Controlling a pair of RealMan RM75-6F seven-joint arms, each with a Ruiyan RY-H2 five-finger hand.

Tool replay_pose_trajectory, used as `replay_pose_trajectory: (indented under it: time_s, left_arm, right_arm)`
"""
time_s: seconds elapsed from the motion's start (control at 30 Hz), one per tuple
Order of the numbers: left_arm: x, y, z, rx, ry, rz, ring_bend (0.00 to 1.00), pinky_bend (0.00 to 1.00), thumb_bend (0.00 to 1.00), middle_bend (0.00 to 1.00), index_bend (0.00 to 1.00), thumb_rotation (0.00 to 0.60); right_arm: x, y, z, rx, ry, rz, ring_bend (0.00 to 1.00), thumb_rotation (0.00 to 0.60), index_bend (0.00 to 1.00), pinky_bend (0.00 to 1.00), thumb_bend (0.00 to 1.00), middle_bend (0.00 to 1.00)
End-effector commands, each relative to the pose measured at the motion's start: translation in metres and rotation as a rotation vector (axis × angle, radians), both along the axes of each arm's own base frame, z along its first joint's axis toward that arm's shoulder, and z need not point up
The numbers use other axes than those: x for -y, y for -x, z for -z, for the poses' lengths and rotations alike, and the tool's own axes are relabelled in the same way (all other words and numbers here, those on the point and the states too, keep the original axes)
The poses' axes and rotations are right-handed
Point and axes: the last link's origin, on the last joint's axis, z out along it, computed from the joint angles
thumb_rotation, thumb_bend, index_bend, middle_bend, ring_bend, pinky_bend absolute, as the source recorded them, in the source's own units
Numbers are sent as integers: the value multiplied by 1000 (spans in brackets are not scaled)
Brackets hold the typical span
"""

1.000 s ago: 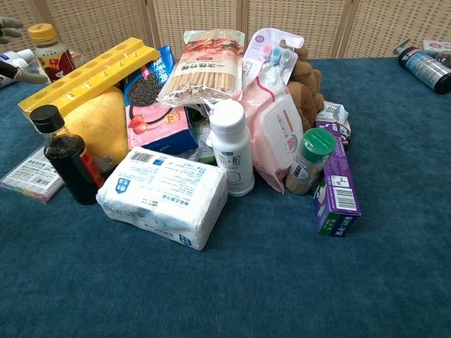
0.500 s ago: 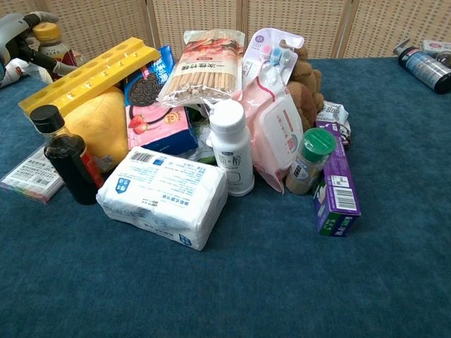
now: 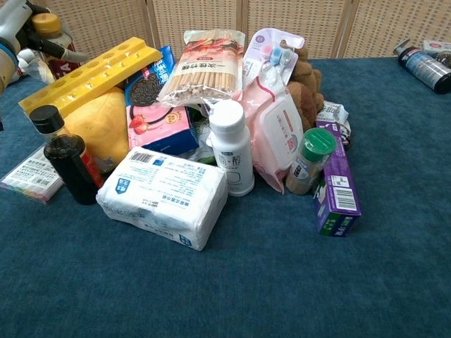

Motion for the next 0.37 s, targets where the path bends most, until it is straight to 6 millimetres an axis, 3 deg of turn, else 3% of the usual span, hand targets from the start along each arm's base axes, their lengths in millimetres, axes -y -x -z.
replay_pose_trajectory:
  time_s: [0.03,0.37]
  left_arm:
    - [2,-7,-21,6,-71,56,631,601,61,796,879,600]
    - [24,-26,-100,-7,-219,129,631,597,62,795,881,600]
  right_arm:
    - [-1,-1,1,2,-5,-4,0,600,0,0,0,0]
    - [-4,-10,3,30,-13,-27,0,600,0,0,0,0]
